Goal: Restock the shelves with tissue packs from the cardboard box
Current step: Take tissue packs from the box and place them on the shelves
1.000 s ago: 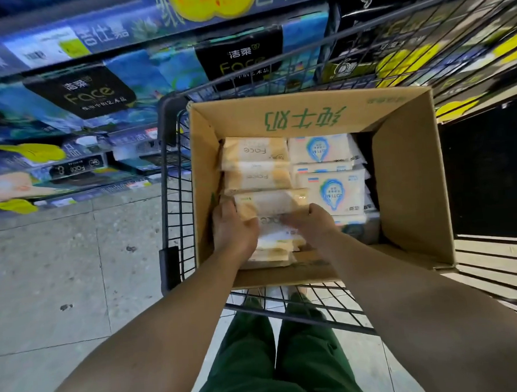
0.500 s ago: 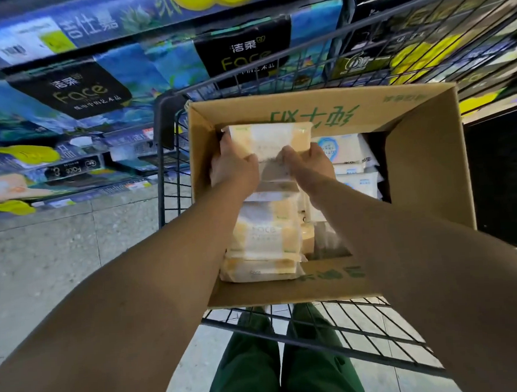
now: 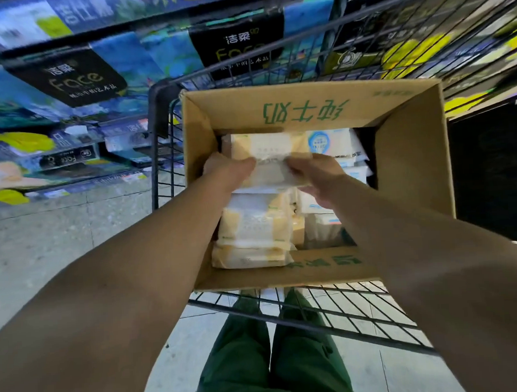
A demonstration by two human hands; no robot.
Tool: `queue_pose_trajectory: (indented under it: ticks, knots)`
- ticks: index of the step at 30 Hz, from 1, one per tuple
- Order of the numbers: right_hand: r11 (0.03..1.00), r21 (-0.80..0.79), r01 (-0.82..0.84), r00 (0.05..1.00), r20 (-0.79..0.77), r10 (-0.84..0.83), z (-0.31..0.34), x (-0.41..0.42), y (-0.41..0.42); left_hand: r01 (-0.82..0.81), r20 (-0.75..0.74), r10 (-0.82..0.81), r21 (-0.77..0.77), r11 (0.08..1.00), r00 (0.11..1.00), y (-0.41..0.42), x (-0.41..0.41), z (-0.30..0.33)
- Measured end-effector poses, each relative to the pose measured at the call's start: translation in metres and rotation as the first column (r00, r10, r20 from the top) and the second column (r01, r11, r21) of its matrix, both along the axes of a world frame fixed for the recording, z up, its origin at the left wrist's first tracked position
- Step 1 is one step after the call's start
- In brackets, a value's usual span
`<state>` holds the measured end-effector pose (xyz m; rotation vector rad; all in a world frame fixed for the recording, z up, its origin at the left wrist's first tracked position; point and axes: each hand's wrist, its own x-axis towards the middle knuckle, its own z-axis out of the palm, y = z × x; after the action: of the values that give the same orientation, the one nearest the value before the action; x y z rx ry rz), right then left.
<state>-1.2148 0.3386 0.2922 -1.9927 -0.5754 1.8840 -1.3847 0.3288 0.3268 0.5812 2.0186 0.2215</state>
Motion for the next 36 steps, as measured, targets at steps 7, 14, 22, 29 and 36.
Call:
queue_pose_trajectory:
  ticks: [7, 14, 22, 29, 36]
  knots:
    - [0.997, 0.058, -0.060, 0.987, -0.144, 0.068, 0.057, 0.021, -0.026, -0.106, 0.322, 0.056, 0.139, 0.985, 0.945, -0.039, -0.001, 0.051]
    - [0.847, 0.361, -0.391, 0.918, 0.085, 0.388, 0.154, -0.015, -0.022, -0.097, 0.179, 0.012, 0.471, 0.877, 0.984, -0.063, -0.036, 0.148]
    - [0.607, 0.548, -0.575, 0.790, 0.178, 0.587, 0.248, -0.174, -0.051, -0.237, 0.136, 0.194, 0.566, 0.790, 0.972, -0.146, -0.174, 0.233]
    - [0.360, 0.669, -0.650, 0.596, 0.155, 0.788, 0.301, -0.407, -0.161, -0.358, 0.121, 0.404, 0.727, 0.585, 0.907, -0.302, -0.388, 0.266]
    - [0.258, 0.709, -0.657, 0.330, -0.038, 0.943, 0.353, -0.631, -0.306, -0.435, 0.125, 0.578, 0.787, 0.437, 0.806, -0.481, -0.562, 0.334]
